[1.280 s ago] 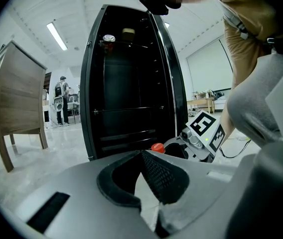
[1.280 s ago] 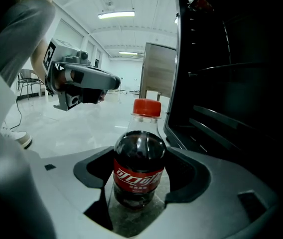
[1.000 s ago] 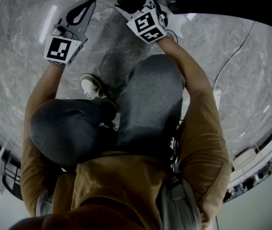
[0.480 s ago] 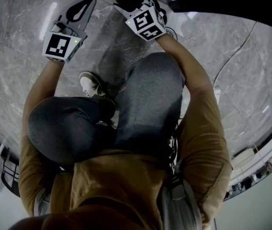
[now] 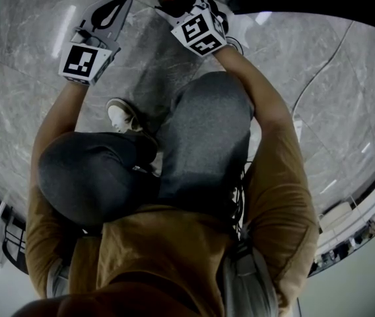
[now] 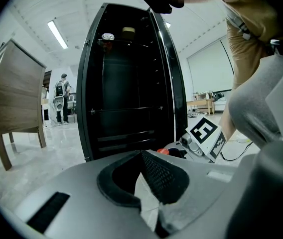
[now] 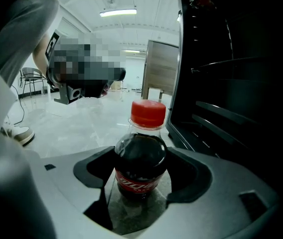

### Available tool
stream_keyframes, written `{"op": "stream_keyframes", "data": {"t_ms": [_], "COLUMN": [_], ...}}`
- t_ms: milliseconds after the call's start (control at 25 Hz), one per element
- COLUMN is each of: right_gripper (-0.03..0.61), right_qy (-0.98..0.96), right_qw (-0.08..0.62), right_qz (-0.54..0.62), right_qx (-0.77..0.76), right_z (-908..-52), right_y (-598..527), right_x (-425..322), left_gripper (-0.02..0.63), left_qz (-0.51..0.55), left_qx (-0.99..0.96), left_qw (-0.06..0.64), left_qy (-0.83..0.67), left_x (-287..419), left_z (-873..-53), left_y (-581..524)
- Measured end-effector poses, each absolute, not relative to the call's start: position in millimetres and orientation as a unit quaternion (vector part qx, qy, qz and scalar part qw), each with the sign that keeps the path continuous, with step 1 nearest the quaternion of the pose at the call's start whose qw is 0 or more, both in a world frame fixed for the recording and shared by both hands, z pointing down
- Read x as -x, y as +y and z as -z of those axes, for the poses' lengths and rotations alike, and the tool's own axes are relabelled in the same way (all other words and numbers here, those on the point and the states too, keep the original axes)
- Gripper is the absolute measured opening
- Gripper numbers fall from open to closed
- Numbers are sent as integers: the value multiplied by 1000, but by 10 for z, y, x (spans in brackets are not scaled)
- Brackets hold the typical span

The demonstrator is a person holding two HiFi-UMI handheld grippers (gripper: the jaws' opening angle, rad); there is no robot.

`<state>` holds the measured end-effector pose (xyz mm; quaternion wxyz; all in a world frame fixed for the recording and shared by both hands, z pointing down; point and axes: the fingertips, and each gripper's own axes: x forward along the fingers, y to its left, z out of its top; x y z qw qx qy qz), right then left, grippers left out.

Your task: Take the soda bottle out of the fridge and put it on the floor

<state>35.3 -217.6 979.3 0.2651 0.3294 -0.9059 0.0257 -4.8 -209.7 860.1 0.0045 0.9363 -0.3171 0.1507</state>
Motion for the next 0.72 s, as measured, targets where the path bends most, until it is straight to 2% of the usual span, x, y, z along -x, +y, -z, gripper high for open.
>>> {"op": "stream_keyframes", "data": {"t_ms": [720], "right_gripper": [307], "right_qy": [-908], "right_qw": [273], "right_qz": [2], "right_qx": [-316], "right_z": [-9563], "right_y": [-1941], "right_x": [-465], "left_gripper": [2], "left_qz": [-156], "left_qx": [-934], "left_qw": [-21], "left_qy": [-322], "left_x": [-78], "left_z": [-8444], "left_y": [-1880]}}
